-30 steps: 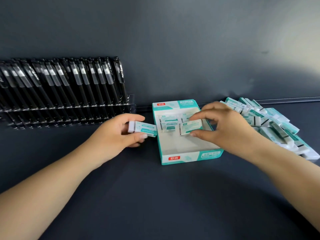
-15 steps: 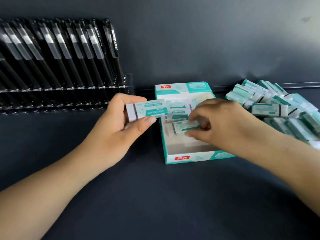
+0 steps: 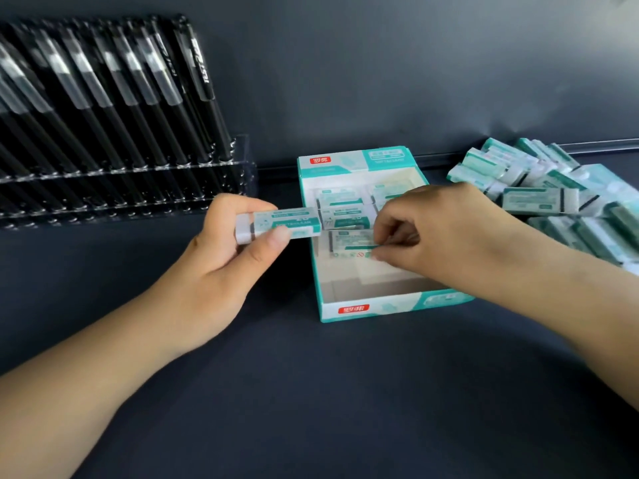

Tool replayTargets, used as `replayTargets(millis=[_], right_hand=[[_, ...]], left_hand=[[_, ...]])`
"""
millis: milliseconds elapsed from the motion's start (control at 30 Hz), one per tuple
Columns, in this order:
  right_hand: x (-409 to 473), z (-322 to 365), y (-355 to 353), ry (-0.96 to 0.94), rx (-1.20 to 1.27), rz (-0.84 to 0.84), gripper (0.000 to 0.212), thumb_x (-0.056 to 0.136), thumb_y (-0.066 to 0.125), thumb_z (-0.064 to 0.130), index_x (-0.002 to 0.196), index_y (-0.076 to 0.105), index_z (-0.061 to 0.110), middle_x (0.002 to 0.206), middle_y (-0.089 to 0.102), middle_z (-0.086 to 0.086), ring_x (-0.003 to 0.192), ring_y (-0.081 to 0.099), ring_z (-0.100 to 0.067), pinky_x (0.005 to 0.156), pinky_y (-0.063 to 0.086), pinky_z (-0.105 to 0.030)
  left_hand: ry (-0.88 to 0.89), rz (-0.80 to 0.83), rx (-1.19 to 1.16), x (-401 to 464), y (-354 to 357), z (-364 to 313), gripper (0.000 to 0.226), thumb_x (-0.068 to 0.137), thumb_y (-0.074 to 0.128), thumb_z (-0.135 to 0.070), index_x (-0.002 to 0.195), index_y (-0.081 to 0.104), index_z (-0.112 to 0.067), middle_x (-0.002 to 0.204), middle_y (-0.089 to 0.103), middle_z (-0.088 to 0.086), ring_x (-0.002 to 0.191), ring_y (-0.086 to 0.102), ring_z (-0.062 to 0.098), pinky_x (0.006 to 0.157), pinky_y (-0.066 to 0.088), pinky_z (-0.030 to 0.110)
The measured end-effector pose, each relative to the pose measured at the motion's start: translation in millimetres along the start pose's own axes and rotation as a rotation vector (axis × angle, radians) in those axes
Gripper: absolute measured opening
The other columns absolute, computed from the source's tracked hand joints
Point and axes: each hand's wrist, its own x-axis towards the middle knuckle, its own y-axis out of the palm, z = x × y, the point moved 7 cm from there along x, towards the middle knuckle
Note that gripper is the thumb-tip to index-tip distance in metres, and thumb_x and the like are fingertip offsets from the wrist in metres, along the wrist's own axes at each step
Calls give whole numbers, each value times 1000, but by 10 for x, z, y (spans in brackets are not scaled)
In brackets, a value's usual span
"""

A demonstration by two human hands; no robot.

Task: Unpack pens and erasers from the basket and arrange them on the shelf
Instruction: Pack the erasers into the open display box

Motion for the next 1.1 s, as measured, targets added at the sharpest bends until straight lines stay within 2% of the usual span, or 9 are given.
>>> replayTargets(millis=[100, 300, 433, 533, 633, 800, 900, 967, 1100], right_hand=[[51, 14, 17, -14, 9, 19, 9, 81, 62, 23, 83, 67, 15, 87, 69, 5, 81, 56, -9, 69, 35, -16], [94, 9, 30, -23, 66, 42, 8, 80, 65, 19, 81, 68, 11, 65, 54, 10, 94, 38, 7, 69, 33, -10], [99, 20, 40, -31, 72, 35, 7, 79, 65, 18, 81, 69, 13, 62, 49, 13, 95, 38, 8, 69, 33, -10], [88, 2, 39, -22, 122, 65, 8, 80, 65, 18, 85, 70, 16, 59, 47, 19, 94, 40, 9, 71, 35, -10], [81, -10, 36, -18, 177, 95, 12, 79, 65, 15, 90, 70, 17, 62, 46, 25, 95, 42, 9, 75, 35, -9], [65, -13, 30, -22, 166, 119, 20, 78, 67, 17, 98, 65, 14, 77, 56, 12, 89, 51, 3, 82, 38, -12], [43, -73, -78, 8, 227, 92, 19, 76, 68, 18, 95, 64, 16, 90, 67, 5, 82, 62, -3, 84, 42, -17], [23, -162, -195, 56, 305, 20, 13, 74, 68, 20, 85, 62, 22, 91, 69, 5, 83, 65, -6, 85, 44, -17], [-61, -138, -348, 14, 641, -82, 23, 61, 72, 35, 79, 57, 34, 86, 66, 12, 81, 65, -5, 84, 50, -20]], left_hand=[[-43, 42, -39, -4, 20, 69, 16, 63, 39, -67, 78, 43, -65, 83, 53, -33, 83, 49, -4, 74, 40, 4], [-37, 61, -85, 4, 24, 94, 15, 63, 43, -70, 76, 46, -63, 85, 52, -20, 88, 48, 1, 83, 42, 19], [-24, 64, -42, 3, 38, 78, 16, 64, 37, -67, 77, 45, -63, 80, 51, -27, 76, 45, -11, 72, 37, 1], [-14, 56, -35, -11, 47, 59, 20, 66, 36, -65, 83, 45, -58, 82, 51, -25, 76, 46, -10, 70, 36, 0], [15, 39, 4, -16, 41, 43, 32, 68, 35, -62, 90, 45, -41, 83, 50, -25, 74, 45, -14, 69, 36, -2], [34, 8, -5, -23, 36, 29, 32, 70, 37, -61, 92, 43, -39, 83, 53, -31, 77, 47, -14, 71, 37, -1], [66, 18, -79, -41, 74, -6, 45, 70, 44, -73, 98, 40, -38, 101, 54, -37, 105, 43, -24, 82, 32, -4], [106, 29, -140, -57, 103, -53, 48, 73, 42, -74, 102, 40, -36, 119, 53, -32, 123, 36, -15, 91, 29, -1], [121, -1, -165, -26, 111, -196, 35, 72, 55, -56, 99, 47, -36, 113, 55, -36, 106, 50, -13, 83, 37, 2]])
